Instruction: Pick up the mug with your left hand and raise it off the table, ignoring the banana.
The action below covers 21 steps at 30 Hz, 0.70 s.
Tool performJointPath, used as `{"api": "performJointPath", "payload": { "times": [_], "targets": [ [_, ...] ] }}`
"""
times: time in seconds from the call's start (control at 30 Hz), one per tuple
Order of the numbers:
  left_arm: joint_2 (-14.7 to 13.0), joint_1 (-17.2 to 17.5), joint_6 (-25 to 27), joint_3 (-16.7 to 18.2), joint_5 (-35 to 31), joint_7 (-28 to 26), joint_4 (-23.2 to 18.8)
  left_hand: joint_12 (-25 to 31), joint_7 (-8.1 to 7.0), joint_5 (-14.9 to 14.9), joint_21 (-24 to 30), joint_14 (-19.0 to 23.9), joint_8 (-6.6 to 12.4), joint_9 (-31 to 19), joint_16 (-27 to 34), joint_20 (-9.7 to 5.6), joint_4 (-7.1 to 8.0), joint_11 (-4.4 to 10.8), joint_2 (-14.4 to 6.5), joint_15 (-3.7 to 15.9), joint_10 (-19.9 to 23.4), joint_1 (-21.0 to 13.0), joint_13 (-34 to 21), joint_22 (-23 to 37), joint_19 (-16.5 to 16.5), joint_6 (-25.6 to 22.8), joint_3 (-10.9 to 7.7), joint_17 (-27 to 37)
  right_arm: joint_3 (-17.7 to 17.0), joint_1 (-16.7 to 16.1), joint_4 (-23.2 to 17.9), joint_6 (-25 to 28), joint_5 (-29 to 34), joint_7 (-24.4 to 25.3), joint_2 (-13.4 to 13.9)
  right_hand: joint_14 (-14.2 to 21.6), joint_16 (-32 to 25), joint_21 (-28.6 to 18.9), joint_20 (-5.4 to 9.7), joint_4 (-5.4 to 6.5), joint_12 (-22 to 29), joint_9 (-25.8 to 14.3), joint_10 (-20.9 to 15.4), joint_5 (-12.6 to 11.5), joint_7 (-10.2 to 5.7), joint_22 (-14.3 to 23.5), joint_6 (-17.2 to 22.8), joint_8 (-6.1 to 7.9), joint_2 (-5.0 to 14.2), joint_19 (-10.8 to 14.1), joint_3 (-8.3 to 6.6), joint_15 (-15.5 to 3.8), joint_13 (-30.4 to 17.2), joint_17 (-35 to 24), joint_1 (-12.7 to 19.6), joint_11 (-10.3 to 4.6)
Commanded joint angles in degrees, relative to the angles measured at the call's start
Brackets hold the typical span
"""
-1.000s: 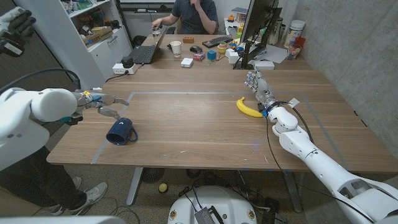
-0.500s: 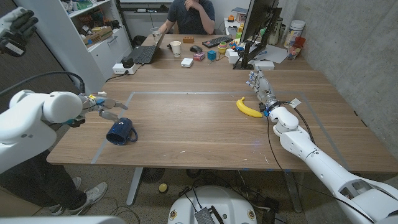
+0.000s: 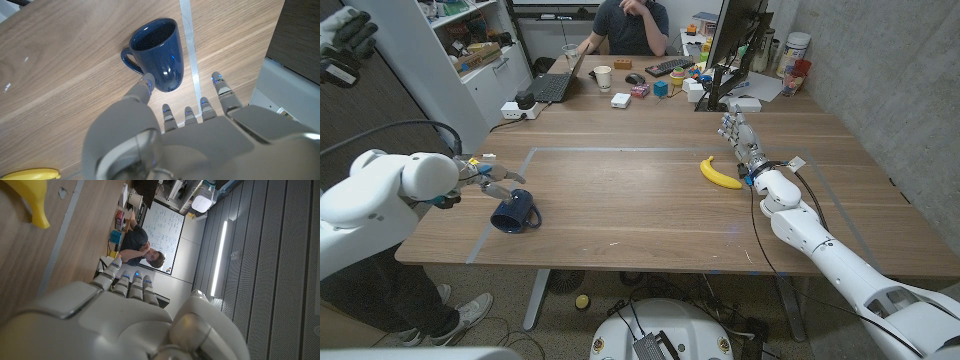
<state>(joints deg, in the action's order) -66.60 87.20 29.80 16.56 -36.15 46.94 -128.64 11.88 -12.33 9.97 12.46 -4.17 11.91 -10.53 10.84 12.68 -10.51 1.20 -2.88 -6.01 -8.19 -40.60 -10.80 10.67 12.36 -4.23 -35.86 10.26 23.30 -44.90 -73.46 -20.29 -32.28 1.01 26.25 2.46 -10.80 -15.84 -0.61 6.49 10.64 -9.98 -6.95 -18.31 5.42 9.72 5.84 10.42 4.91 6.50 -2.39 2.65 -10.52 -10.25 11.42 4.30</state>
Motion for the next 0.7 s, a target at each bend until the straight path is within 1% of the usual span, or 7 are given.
{"api": "performJointPath", "payload": {
  "times": [0.03, 0.13, 0.27, 0.47, 0.7],
  "targets": [
    [-4.0, -1.0, 1.9, -3.0, 3.0, -1.3, 1.7, 0.2, -0.14, 0.0, 0.0, 0.3, 0.39, -0.3, 0.2, 0.03, 0.25, 0.05, -0.2, 0.35, 0.2, -0.9, -0.1, 0.1, 0.7, -0.6, 0.05, 0.2, 0.1, 0.2, -0.3, -0.5, 0.5, 0.5, -0.2, -0.1, -0.2, 0.2, -0.07, 0.02, 0.4, -0.3, -0.3, -0.4, 0.07, 0.2, -0.1, 0.37, -0.05, 0.5, 0.24, 0.33, -0.2, -0.2, -0.4, 0.08],
    [-5.5, -1.3, 2.4, -3.8, 3.6, -1.3, 2.0, 0.2, -0.15, 0.0, 0.0, 0.3, 0.41, -0.3, 0.2, 0.03, 0.26, 0.13, -0.2, 0.42, 0.3, -1.1, -0.1, 0.1, 0.7, -0.7, 0.08, 0.2, 0.3, 0.8, -0.6, -0.4, 1.5, 0.9, 0.2, -0.1, -0.2, 0.2, -0.09, 0.0, 0.4, -0.3, -0.3, -0.4, 0.01, 0.2, 0.0, 0.41, -0.05, 0.5, 0.26, 0.32, -0.2, -0.2, -0.4, 0.06],
    [-6.1, -0.8, 1.8, -4.0, 5.6, -1.8, 2.5, 0.3, -0.15, 0.0, 0.0, 0.5, 0.46, -0.3, 0.3, 0.04, 0.28, 0.23, -0.2, 0.56, 0.4, -1.3, -0.1, 0.1, 0.8, -0.9, 0.15, 0.2, 0.4, 1.3, -0.2, -0.9, 1.6, 0.7, -0.2, -0.1, -0.2, 0.3, -0.13, -0.01, 0.4, -0.3, -0.3, -0.4, -0.1, 0.2, 0.0, 0.41, -0.05, 0.5, 0.27, 0.31, -0.2, -0.2, -0.4, 0.04],
    [-6.8, 0.0, 2.7, -4.5, 6.9, -3.1, 2.7, 0.4, -0.1, -0.1, 0.0, 0.7, 0.58, -0.3, 0.3, 0.04, 0.32, 0.41, -0.1, 0.73, 0.7, -1.7, -0.1, 0.2, 0.9, -1.3, 0.29, 0.2, 0.5, 1.7, 0.5, -1.2, 1.4, 0.5, -0.9, -0.2, -0.1, 0.4, -0.21, -0.03, 0.3, -0.3, -0.2, -0.4, -0.2, 0.2, 0.0, 0.41, -0.05, 0.5, 0.3, 0.18, -0.2, -0.2, -0.4, -0.12],
    [-9.8, -1.9, 5.3, -8.2, 8.6, -4.8, 3.2, 0.4, -0.16, -0.1, 0.0, 0.7, 0.58, -0.3, 0.3, 0.04, 0.35, 0.28, -0.1, 0.67, 0.7, -2.0, -0.1, 0.2, 1.0, -1.5, 0.42, 0.1, 0.7, 2.0, 1.8, -1.3, 1.0, -0.3, -1.3, -0.1, -0.1, 0.5, -0.29, -0.06, 0.3, -0.3, -0.2, -0.5, -0.18, 0.2, 0.1, 0.42, -0.04, 0.6, 0.33, 0.23, -0.2, -0.2, -0.4, -0.12]
  ]
}}
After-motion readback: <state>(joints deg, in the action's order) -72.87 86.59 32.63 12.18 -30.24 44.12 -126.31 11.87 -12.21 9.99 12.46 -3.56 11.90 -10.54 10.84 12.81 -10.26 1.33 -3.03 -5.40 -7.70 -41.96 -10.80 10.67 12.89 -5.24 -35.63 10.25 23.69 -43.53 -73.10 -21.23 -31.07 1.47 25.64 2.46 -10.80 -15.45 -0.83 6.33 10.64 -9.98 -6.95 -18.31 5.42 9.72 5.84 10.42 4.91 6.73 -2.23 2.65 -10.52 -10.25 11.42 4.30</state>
